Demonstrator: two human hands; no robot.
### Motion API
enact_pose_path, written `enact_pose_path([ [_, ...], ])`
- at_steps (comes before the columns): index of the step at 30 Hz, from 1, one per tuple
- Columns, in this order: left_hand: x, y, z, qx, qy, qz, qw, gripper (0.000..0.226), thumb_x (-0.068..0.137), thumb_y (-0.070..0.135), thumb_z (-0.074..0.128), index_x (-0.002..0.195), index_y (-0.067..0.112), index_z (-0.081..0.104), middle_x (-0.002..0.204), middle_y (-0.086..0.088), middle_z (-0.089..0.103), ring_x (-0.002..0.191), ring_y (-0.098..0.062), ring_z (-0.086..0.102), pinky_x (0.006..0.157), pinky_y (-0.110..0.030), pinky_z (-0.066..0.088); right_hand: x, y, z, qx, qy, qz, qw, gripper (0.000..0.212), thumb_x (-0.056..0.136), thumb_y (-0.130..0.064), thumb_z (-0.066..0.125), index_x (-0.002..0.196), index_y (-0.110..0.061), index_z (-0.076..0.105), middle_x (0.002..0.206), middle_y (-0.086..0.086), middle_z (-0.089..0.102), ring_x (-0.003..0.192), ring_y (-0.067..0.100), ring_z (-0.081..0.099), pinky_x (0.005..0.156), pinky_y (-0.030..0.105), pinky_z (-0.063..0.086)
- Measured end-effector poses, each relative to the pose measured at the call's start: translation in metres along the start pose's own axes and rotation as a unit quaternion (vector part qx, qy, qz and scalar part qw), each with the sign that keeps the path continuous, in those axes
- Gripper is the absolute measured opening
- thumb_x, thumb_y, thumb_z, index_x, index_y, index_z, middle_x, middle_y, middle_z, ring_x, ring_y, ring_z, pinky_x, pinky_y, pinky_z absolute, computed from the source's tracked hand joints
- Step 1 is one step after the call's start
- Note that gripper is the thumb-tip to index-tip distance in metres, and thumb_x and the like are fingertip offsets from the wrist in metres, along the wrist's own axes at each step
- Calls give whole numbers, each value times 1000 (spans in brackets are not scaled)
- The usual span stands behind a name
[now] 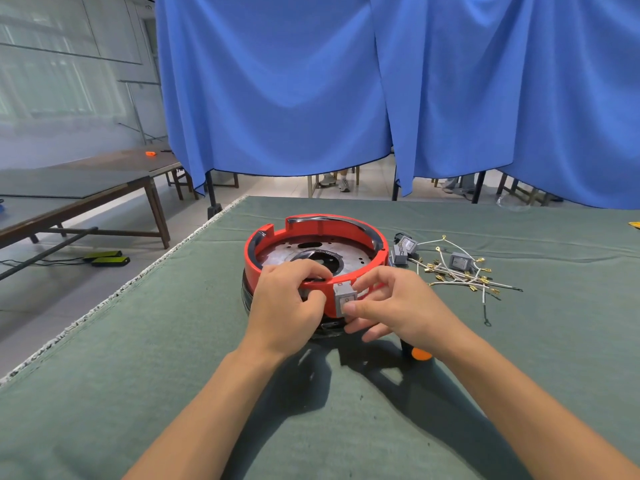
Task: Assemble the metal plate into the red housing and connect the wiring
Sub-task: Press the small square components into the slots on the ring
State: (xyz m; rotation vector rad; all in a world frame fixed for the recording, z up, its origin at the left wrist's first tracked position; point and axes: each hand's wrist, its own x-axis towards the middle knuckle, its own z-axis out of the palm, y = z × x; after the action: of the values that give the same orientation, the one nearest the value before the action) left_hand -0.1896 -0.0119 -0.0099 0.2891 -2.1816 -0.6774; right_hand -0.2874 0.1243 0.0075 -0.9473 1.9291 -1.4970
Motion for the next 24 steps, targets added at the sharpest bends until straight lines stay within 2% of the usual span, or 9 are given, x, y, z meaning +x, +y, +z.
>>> enact_pose_path([
  [3, 0, -1, -1, -3, -5, 3, 1000, 29, 66, 14, 49, 84, 19, 71, 81, 21, 63, 83, 0, 55, 88, -28, 38, 1, 4, 2, -32, 17, -12, 999, 20, 81, -7, 73, 84, -13, 54, 75, 12, 72, 61, 21, 72, 51, 31, 58],
  [5, -1, -1, -2, -4, -11, 6, 1000, 27, 67, 16, 50, 84, 20, 71, 82, 20, 64, 83, 0, 56, 88, -28, 38, 1, 8, 3, -94, 31, -35, 994, 19, 81, -14, 74, 80, -17, 55, 75, 9, 72, 60, 18, 71, 51, 32, 57],
  [7, -1, -1, -2, -5, -17, 10, 1000, 24, 70, 19, 52, 85, 22, 70, 82, 20, 64, 85, 2, 56, 88, -26, 37, 1, 10, 0, -159, 42, -58, 985, 19, 79, -24, 76, 76, -23, 58, 73, 1, 72, 54, 16, 69, 45, 26, 51],
  [9, -2, -1, -3, -9, -20, 14, 1000, 19, 74, 23, 54, 85, 22, 70, 83, 21, 64, 87, 2, 56, 88, -24, 37, 1, 12, -3, -173, 45, -71, 981, 18, 78, -28, 77, 73, -23, 60, 69, -1, 71, 50, 18, 68, 41, 20, 44],
  [15, -2, 0, -2, 2, -14, 14, 1000, 18, 74, 22, 56, 85, 21, 71, 82, 21, 64, 86, 3, 56, 86, -26, 37, 4, 14, -1, -69, 17, -55, 996, 18, 80, -12, 74, 70, -15, 60, 60, 7, 68, 51, 22, 67, 43, 23, 50],
  [21, -2, 1, -3, 4, -15, 10, 1000, 21, 72, 19, 54, 85, 20, 71, 82, 21, 63, 84, 3, 55, 87, -19, 33, 5, 11, -6, -22, 25, -47, 998, 15, 81, -5, 72, 74, -12, 60, 69, 13, 68, 57, 23, 68, 45, 24, 52],
  [24, -2, 1, -4, 4, -20, 21, 1000, 20, 75, 26, 55, 87, 20, 70, 84, 20, 65, 88, 3, 55, 87, -17, 32, 5, 11, -7, -18, 20, -42, 999, 14, 82, -4, 70, 76, -10, 59, 69, 12, 67, 55, 21, 67, 46, 24, 53],
])
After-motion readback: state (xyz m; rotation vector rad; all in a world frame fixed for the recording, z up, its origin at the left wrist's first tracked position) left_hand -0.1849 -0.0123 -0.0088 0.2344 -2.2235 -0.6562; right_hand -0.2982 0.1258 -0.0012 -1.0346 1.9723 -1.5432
